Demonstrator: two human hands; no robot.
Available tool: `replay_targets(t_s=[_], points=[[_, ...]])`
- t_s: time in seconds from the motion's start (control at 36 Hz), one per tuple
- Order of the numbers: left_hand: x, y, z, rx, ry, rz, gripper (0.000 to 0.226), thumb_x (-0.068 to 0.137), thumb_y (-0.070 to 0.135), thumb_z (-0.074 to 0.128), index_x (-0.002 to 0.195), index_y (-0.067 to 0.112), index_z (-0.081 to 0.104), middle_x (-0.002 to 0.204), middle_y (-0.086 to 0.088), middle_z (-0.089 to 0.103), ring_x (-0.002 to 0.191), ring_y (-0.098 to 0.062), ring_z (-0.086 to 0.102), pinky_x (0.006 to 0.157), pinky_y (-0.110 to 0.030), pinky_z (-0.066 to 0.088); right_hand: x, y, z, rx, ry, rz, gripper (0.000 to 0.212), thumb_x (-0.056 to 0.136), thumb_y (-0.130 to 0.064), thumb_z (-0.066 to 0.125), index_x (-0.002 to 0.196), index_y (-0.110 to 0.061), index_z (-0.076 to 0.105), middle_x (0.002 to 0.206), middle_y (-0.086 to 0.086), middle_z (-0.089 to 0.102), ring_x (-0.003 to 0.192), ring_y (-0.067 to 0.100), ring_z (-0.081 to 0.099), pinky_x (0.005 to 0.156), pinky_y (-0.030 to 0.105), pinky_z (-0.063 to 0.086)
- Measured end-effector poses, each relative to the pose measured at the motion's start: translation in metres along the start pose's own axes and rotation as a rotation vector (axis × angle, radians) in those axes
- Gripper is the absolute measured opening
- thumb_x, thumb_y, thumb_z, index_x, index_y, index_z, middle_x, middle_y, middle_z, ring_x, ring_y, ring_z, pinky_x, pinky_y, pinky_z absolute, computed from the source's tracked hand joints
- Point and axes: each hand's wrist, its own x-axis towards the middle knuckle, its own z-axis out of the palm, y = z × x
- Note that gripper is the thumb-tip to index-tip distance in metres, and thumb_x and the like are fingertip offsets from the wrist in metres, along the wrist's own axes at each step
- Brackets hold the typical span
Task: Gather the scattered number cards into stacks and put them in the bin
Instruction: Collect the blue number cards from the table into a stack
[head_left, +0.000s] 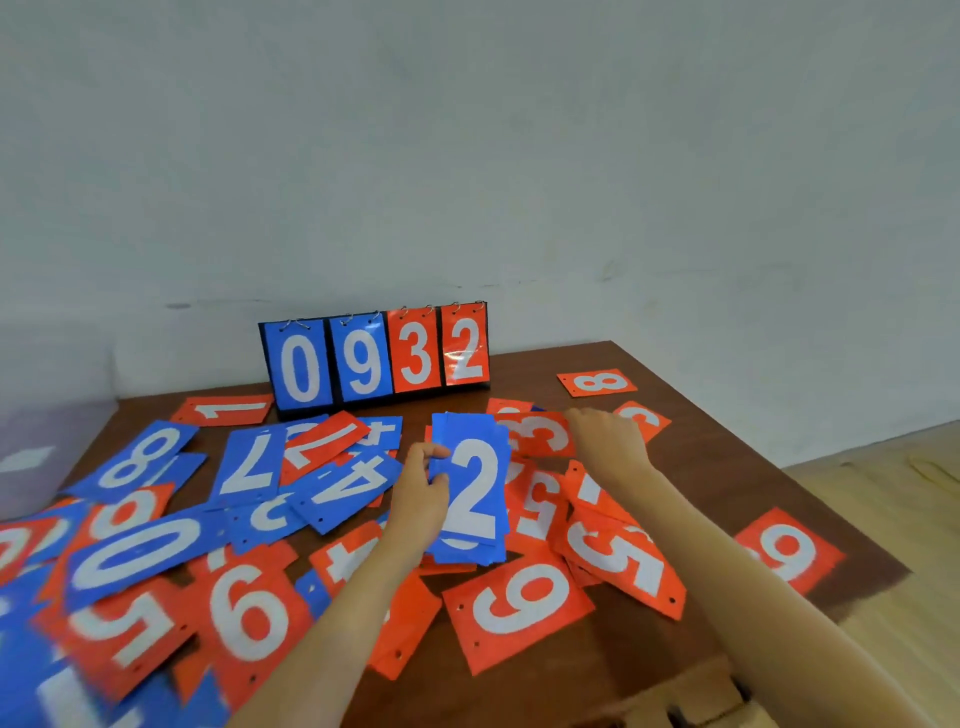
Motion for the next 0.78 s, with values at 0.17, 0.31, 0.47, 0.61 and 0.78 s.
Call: replay_targets(t_s=[0.17, 0.31, 0.47, 0.61, 0.78], points=[[-0.036, -0.001, -0.024, -0.032, 0.003, -0.015, 0.026, 0.094, 0.0, 0.04, 0.113, 0.016, 0.049, 0.085, 0.015, 0.044, 0.061, -0.003, 0.041, 0.052, -0.021, 0.036, -0.048, -0.001, -0.026, 0.011, 0.023, 0.054, 0.034, 0.091, -0.014, 0.054, 0.124, -0.015, 0.048, 0.116, 0.006, 0.063, 0.102, 0.026, 0.063, 0.074, 0.032, 0.048], [-0.057, -0.002, -0.032, -0.034, 0.009, -0.003, 0.027, 0.093, -0.002, 0.04, 0.108, 0.019, 0.048, 0.122, 0.005, 0.044, 0.053, -0.007, 0.041, 0.038, -0.012, 0.033, -0.073, -0.012, -0.043, 0.111, 0.082, 0.056, 0.04, 0.087, -0.025, 0.064, 0.124, -0.016, 0.049, 0.117, 0.006, 0.064, 0.098, 0.024, 0.064, 0.071, 0.029, 0.049], [-0.072, -0.009, -0.042, -0.066, 0.018, 0.01, 0.028, 0.093, -0.003, 0.038, 0.109, 0.017, 0.047, 0.085, -0.001, 0.05, 0.047, -0.011, 0.032, 0.043, -0.023, 0.029, -0.099, -0.048, -0.067, 0.583, 0.215, 0.031, 0.03, 0.096, -0.017, 0.046, 0.123, -0.013, 0.058, 0.109, 0.005, 0.069, 0.09, 0.022, 0.065, 0.073, 0.033, 0.054], [-0.081, -0.018, -0.056, -0.107, 0.093, 0.009, 0.027, 0.093, -0.002, 0.038, 0.107, 0.019, 0.047, 0.074, 0.001, 0.045, 0.047, -0.011, 0.031, 0.04, -0.021, 0.028, -0.116, -0.082, -0.074, 1.052, 0.13, 0.01, 0.019, 0.093, -0.017, 0.056, 0.11, -0.012, 0.062, 0.1, -0.002, 0.067, 0.087, 0.012, 0.064, 0.066, 0.019, 0.053], [-0.091, -0.025, -0.072, -0.314, 0.136, -0.037, 0.026, 0.093, 0.001, 0.042, 0.111, 0.018, 0.051, 0.09, 0.003, 0.05, 0.051, -0.006, 0.034, 0.047, -0.023, 0.032, -0.118, -0.118, -0.058, 1.111, -0.003, 0.039, 0.01, 0.091, -0.017, 0.06, 0.097, -0.009, 0.058, 0.094, 0.003, 0.064, 0.079, 0.013, 0.062, 0.053, 0.011, 0.048]])
